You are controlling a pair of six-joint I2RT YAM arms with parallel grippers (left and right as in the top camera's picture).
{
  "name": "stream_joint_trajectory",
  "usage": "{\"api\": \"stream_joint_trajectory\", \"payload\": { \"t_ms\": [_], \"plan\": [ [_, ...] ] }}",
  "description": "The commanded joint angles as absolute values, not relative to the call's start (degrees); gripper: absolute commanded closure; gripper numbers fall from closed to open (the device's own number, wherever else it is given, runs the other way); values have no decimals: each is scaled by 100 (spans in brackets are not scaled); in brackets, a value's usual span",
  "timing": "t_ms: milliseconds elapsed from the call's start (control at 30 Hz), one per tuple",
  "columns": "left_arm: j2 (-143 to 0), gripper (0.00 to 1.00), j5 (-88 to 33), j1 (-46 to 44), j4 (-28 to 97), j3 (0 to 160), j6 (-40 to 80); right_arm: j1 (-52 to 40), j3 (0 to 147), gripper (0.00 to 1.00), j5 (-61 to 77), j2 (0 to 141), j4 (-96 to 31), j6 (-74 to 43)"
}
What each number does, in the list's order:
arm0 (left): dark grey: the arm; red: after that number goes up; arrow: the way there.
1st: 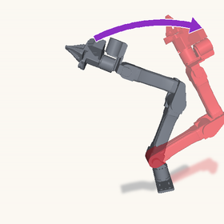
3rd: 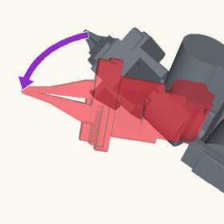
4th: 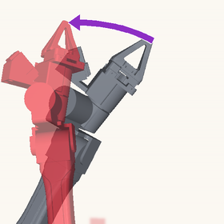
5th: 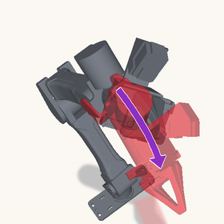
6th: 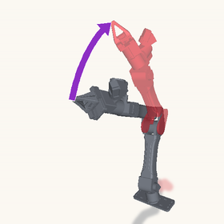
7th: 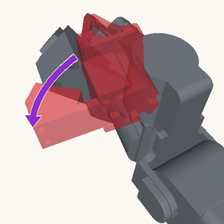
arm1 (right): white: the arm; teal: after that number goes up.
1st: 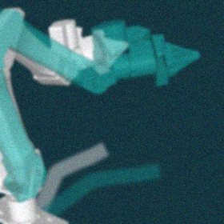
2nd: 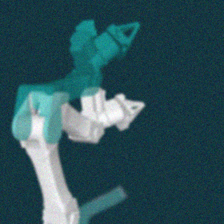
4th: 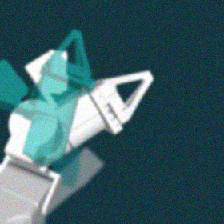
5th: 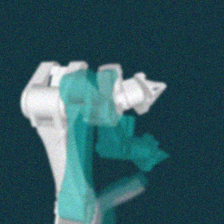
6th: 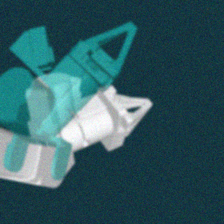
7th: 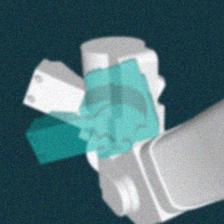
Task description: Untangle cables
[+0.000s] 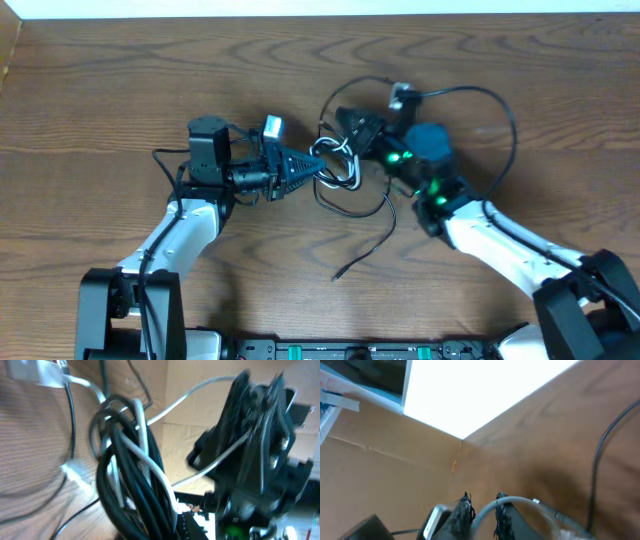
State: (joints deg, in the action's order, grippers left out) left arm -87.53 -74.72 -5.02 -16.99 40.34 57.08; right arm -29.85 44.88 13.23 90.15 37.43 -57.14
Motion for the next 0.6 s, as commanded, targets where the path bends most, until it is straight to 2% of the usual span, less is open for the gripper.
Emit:
{"api": "stream_joint_trajectory", "payload": {
  "t_ms": [0, 300, 467, 567],
  "plan": [
    [-8678, 92, -7651, -652, -1726, 4152, 5516, -2401, 4532, 86, 1372, 8355, 3601, -4602],
    [-8678, 92, -6967, -845, -1726, 4150, 5507, -1474, 4532, 86, 1374, 7212, 1612, -3715],
    [-8678, 92, -6812, -849, -1726, 4150, 5507, -1245, 4532, 89, 119, 6875, -78, -3321],
    [-8678, 93, -6799, -849, -1737, 4152, 5483, -1210, 4532, 88, 80, 6790, -893, -3336]
  ]
}}
